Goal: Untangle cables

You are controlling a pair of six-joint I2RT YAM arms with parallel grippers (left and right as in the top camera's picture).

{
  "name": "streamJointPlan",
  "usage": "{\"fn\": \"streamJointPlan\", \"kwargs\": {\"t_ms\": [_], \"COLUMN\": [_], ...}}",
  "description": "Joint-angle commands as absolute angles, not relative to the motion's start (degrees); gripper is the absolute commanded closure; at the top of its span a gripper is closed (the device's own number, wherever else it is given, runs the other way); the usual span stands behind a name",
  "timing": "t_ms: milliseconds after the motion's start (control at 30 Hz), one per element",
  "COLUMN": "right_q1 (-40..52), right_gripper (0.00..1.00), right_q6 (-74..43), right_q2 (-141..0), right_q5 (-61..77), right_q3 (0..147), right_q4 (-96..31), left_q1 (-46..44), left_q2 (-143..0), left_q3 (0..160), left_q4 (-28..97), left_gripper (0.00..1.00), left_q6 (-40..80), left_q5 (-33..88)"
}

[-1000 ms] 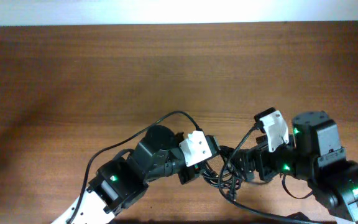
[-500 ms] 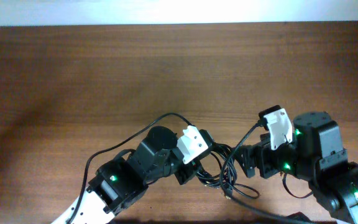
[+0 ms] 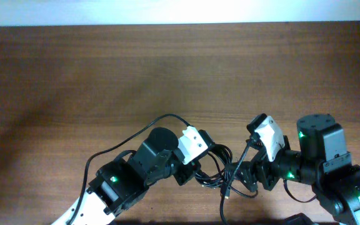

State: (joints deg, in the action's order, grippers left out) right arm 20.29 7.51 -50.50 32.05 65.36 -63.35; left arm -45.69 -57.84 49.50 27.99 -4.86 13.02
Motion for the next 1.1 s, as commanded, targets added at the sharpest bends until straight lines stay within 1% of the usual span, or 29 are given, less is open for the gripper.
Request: {"fn": "streamJointPlan", "kwargs": {"t_ms": [0,100,167,200,233,300,333,500,533,567,600,633,733,767,867,933,967,1033,1067], "right_q1": [20.3,20.3,20.3,20.3,20.2,20.2,20.2,20.2,20.2,20.2,20.2,20.2,20.2,20.2,20.2,20.2,20.2,20.2,20.2], "right_gripper": [0.10,0.09,0.11,0.25,0.49,0.75,0.96,0.96,0.96,0.96,0.96,0.96,0.96,0.96,0.96,0.96,0.96,0.96,0.96], "right_q6": [10.7,10.7,10.7,10.7,10.7,10.7,10.7,10.5,10.5,9.9,8.2,8.1,8.9,9.7,9.7,10.0,12.1,22.0,24.5], "right_q2": [-50.2,-50.2,-50.6,-50.8,-51.0,-51.0,-51.0,-51.0,-51.0,-51.0,-51.0,-51.0,-51.0,-51.0,-51.0,-51.0,-50.9,-50.9,-50.9], "right_q5": [36.5,36.4,36.4,36.4,36.4,36.4,36.4,35.1,35.1,33.8,31.2,30.9,30.7,29.8,27.6,28.1,30.5,40.6,42.5], "right_q3": [65.8,65.8,65.8,65.8,65.8,65.8,65.8,65.8,65.8,65.8,65.8,65.8,65.8,65.8,65.8,65.8,65.8,65.8,65.8], "right_q4": [-64.1,-65.3,-65.8,-65.8,-65.8,-65.8,-65.8,-65.8,-65.8,-65.8,-65.8,-65.8,-65.8,-65.6,-65.6,-65.3,-65.1,-64.9,-64.9], "left_q1": [-45.7,-45.7,-45.7,-45.7,-45.7,-45.7,-45.7,-45.7,-45.7,-45.7,-45.7,-45.7,-44.4,-42.6,-37.5,-35.2,-35.1,-35.1,-35.1], "left_q2": [-56.9,-56.9,-56.9,-56.9,-56.9,-56.9,-56.9,-56.9,-56.9,-56.9,-56.9,-56.9,-55.6,-54.1,-50.6,-49.0,-49.0,-49.2,-49.1], "left_q3": [50.5,50.5,50.5,50.5,50.5,50.5,50.5,50.5,50.5,50.5,50.5,50.5,50.5,50.5,50.5,50.5,50.5,50.5,50.5], "left_q4": [23.1,18.4,16.8,16.3,16.3,16.4,16.3,16.4,16.6,16.6,17.0,17.5,26.3,28.4,29.9,31.5,32.5,34.6,34.6], "left_gripper": [1.00,1.00,1.00,1.00,1.00,1.00,1.00,1.00,0.98,0.82,0.10,0.01,0.01,0.01,0.01,0.01,0.01,0.01,0.01], "left_q6": [-4.1,-4.1,-4.1,-4.1,-4.1,-4.1,-4.1,-4.1,-4.1,-4.1,-4.1,-4.1,-3.6,-1.2,2.4,2.4,2.4,4.2,5.2], "left_q5": [18.3,20.4,22.4,23.4,23.4,23.4,23.4,23.2,23.2,23.2,23.2,23.2,14.9,13.5,13.5,13.7,13.7,13.7,14.4]}}
